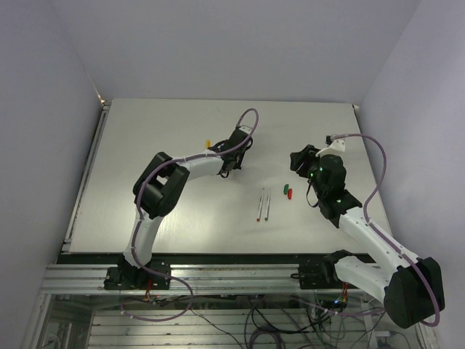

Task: Insert the pens into the pen caps

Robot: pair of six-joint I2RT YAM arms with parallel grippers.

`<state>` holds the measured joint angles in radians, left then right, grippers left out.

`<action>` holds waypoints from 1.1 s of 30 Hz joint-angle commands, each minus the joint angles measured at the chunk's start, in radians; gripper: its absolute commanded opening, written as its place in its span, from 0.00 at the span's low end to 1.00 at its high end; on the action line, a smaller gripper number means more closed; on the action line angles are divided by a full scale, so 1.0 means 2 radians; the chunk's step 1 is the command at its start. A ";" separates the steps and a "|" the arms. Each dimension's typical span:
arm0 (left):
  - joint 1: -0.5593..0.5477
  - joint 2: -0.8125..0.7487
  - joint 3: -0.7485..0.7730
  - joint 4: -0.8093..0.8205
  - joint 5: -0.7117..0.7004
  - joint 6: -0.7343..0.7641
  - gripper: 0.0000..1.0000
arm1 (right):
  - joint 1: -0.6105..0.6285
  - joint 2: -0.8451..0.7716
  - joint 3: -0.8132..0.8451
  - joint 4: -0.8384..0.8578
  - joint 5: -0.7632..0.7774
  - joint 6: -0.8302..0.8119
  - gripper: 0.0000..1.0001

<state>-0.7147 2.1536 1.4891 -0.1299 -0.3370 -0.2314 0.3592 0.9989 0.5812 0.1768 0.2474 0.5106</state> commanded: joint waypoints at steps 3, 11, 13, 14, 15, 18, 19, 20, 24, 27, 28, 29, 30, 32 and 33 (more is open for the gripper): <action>0.003 0.027 0.033 -0.032 -0.033 -0.009 0.19 | -0.001 0.010 -0.005 -0.003 0.000 0.011 0.49; 0.005 0.023 0.046 -0.031 -0.042 -0.002 0.42 | -0.001 0.015 -0.008 -0.002 0.003 0.010 0.49; 0.005 0.015 0.049 -0.032 -0.044 0.000 0.43 | -0.001 0.015 -0.008 0.000 0.003 0.009 0.49; 0.004 0.009 0.049 -0.030 -0.044 0.002 0.44 | -0.001 0.014 -0.008 0.001 0.003 0.009 0.49; 0.004 0.004 0.049 -0.029 -0.044 0.004 0.45 | -0.001 0.013 -0.009 0.003 0.003 0.007 0.49; 0.005 -0.014 0.049 -0.024 -0.038 0.008 0.45 | -0.001 0.014 -0.010 0.005 0.005 0.007 0.49; 0.004 -0.024 0.048 -0.022 -0.035 0.008 0.46 | -0.001 0.013 -0.009 0.005 0.007 0.006 0.49; 0.004 -0.031 0.047 -0.021 -0.028 0.007 0.46 | -0.002 0.013 -0.010 0.005 0.009 0.007 0.49; 0.002 -0.061 0.036 -0.017 -0.017 0.005 0.47 | -0.002 0.004 -0.014 0.007 0.027 0.008 0.51; 0.002 -0.082 0.031 -0.026 -0.014 0.005 0.47 | -0.002 -0.010 -0.024 0.016 0.044 0.007 0.64; 0.001 -0.089 0.027 -0.026 -0.009 0.004 0.47 | -0.003 -0.014 -0.027 0.018 0.046 0.006 0.64; 0.001 -0.097 0.020 -0.025 -0.002 0.001 0.47 | -0.005 -0.019 -0.030 0.021 0.048 0.007 0.58; 0.000 -0.104 0.014 -0.025 0.005 -0.003 0.47 | -0.006 -0.023 -0.031 0.020 0.054 0.012 0.51; -0.004 -0.118 0.001 -0.023 0.020 -0.010 0.48 | -0.009 -0.025 -0.034 0.017 0.056 0.014 0.47; -0.007 -0.124 -0.006 -0.024 0.026 -0.013 0.48 | -0.010 -0.025 -0.033 0.014 0.056 0.015 0.48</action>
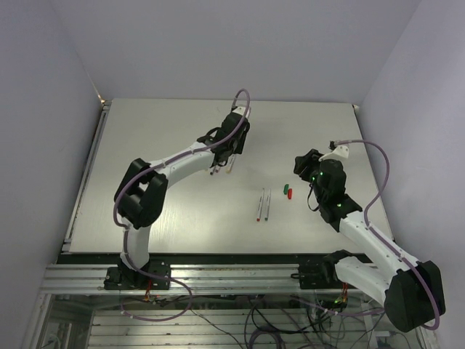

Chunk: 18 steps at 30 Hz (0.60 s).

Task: Insert the pens into the pen caps

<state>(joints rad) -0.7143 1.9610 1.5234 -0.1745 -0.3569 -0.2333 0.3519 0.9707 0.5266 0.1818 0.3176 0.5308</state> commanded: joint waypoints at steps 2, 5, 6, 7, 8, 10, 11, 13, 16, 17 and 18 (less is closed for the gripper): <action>-0.017 -0.035 -0.030 -0.012 0.040 -0.011 0.47 | -0.009 -0.013 -0.008 0.006 0.022 0.007 0.51; -0.041 -0.045 -0.042 -0.033 0.033 -0.007 0.48 | -0.010 -0.015 -0.013 0.001 0.027 0.010 0.56; -0.049 -0.048 -0.049 -0.037 0.031 -0.008 0.48 | -0.012 -0.016 -0.016 0.001 0.027 0.011 0.56; -0.057 -0.052 -0.055 -0.042 0.036 -0.011 0.48 | -0.012 -0.018 -0.019 0.000 0.027 0.010 0.57; -0.063 -0.056 -0.062 -0.046 0.044 -0.016 0.48 | -0.013 -0.019 -0.021 -0.002 0.029 0.011 0.57; -0.073 -0.062 -0.078 -0.048 0.064 -0.024 0.48 | -0.012 -0.020 -0.026 -0.006 0.035 0.012 0.57; -0.078 -0.065 -0.086 -0.049 0.074 -0.027 0.49 | -0.013 -0.021 -0.028 -0.009 0.038 0.013 0.57; -0.089 -0.070 -0.101 -0.049 0.088 -0.030 0.49 | -0.013 -0.023 -0.030 -0.014 0.044 0.012 0.57; -0.107 -0.070 -0.113 -0.058 0.105 -0.032 0.49 | -0.014 -0.027 -0.033 -0.016 0.047 0.011 0.56; -0.111 -0.068 -0.115 -0.061 0.116 -0.033 0.49 | -0.014 -0.028 -0.035 -0.016 0.047 0.011 0.56; -0.116 -0.066 -0.117 -0.061 0.125 -0.034 0.51 | -0.014 -0.028 -0.035 -0.016 0.047 0.011 0.55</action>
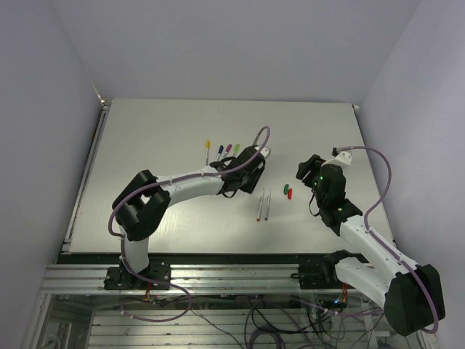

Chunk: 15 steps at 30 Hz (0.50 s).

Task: Insert the pens into the pen caps

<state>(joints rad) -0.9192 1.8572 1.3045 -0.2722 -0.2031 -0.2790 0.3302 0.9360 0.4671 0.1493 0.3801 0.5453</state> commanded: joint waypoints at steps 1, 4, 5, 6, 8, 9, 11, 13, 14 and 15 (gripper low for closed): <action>-0.018 -0.013 -0.010 -0.011 0.053 -0.012 0.52 | -0.003 -0.011 -0.007 0.000 0.014 0.005 0.55; -0.028 -0.007 -0.010 -0.005 0.064 -0.015 0.53 | -0.003 -0.012 -0.008 -0.001 0.012 0.008 0.54; -0.031 -0.004 -0.009 -0.003 0.067 -0.015 0.54 | -0.003 -0.013 -0.009 0.000 0.011 0.009 0.54; -0.031 0.000 -0.007 -0.001 0.070 -0.014 0.54 | -0.003 -0.014 -0.010 0.002 0.010 0.010 0.54; -0.034 0.009 -0.002 0.001 0.075 -0.011 0.57 | -0.003 -0.013 -0.012 0.003 0.008 0.011 0.54; -0.036 0.014 0.002 -0.001 0.076 -0.009 0.58 | -0.004 -0.013 -0.013 0.002 0.007 0.012 0.54; -0.039 0.023 0.005 -0.002 0.077 -0.006 0.58 | -0.004 -0.014 -0.012 0.001 0.006 0.012 0.54; -0.040 0.033 0.009 -0.005 0.081 -0.003 0.58 | -0.004 -0.014 -0.012 0.000 0.006 0.011 0.54; -0.041 0.038 0.010 -0.006 0.081 -0.003 0.58 | -0.004 -0.016 -0.012 0.000 0.005 0.011 0.54; -0.042 0.041 0.010 -0.005 0.081 -0.001 0.58 | -0.004 -0.018 -0.012 0.000 0.004 0.012 0.53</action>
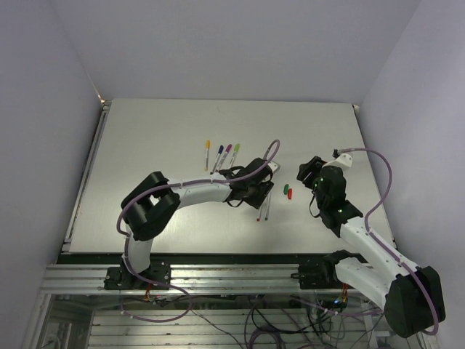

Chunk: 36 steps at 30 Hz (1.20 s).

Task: Insert the pens into the pen caps

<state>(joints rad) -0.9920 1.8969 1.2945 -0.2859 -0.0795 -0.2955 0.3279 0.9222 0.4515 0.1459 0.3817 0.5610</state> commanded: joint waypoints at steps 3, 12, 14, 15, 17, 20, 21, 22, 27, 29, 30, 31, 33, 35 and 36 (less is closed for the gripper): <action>-0.006 0.028 0.015 0.007 0.017 0.008 0.59 | -0.003 -0.016 -0.007 0.004 0.000 0.004 0.53; -0.006 0.038 0.024 0.015 0.026 0.009 0.59 | -0.003 -0.020 -0.015 0.012 -0.010 0.008 0.52; -0.007 0.040 0.025 0.014 0.027 0.008 0.59 | -0.003 -0.018 -0.016 0.015 -0.012 0.008 0.52; -0.007 0.042 0.025 0.014 0.027 0.008 0.59 | -0.003 -0.017 -0.016 0.016 -0.013 0.009 0.52; -0.008 0.046 0.027 0.013 0.029 0.008 0.59 | -0.003 -0.015 -0.015 0.019 -0.015 0.009 0.52; -0.011 0.056 0.030 0.013 0.036 0.014 0.59 | -0.003 -0.011 -0.016 0.026 -0.019 0.011 0.52; -0.011 0.060 0.032 0.012 0.037 0.016 0.59 | -0.003 -0.010 -0.016 0.029 -0.020 0.013 0.52; -0.012 0.064 0.033 0.011 0.037 0.016 0.59 | -0.003 -0.008 -0.016 0.031 -0.022 0.015 0.52; -0.015 0.075 0.035 0.003 0.027 0.017 0.59 | -0.003 0.000 -0.016 0.038 -0.030 0.020 0.51; -0.015 0.078 0.035 -0.006 0.020 0.018 0.59 | -0.003 0.001 -0.017 0.038 -0.031 0.021 0.51; -0.016 0.079 0.035 -0.012 0.015 0.018 0.58 | -0.003 0.000 -0.016 0.038 -0.031 0.021 0.51; -0.016 0.079 0.034 -0.017 0.009 0.019 0.58 | -0.003 0.000 -0.015 0.036 -0.030 0.021 0.52; -0.016 0.076 0.028 -0.032 -0.007 0.021 0.56 | -0.002 -0.001 -0.015 0.035 -0.028 0.020 0.51; -0.017 0.075 0.024 -0.052 -0.031 0.023 0.55 | -0.003 -0.001 -0.015 0.034 -0.027 0.020 0.51; -0.017 0.074 0.022 -0.063 -0.046 0.024 0.54 | -0.003 -0.001 -0.015 0.034 -0.026 0.020 0.51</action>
<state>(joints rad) -1.0142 2.0186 1.3464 -0.2943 -0.0761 -0.2623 0.3264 0.9211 0.4309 0.1925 0.3222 0.5915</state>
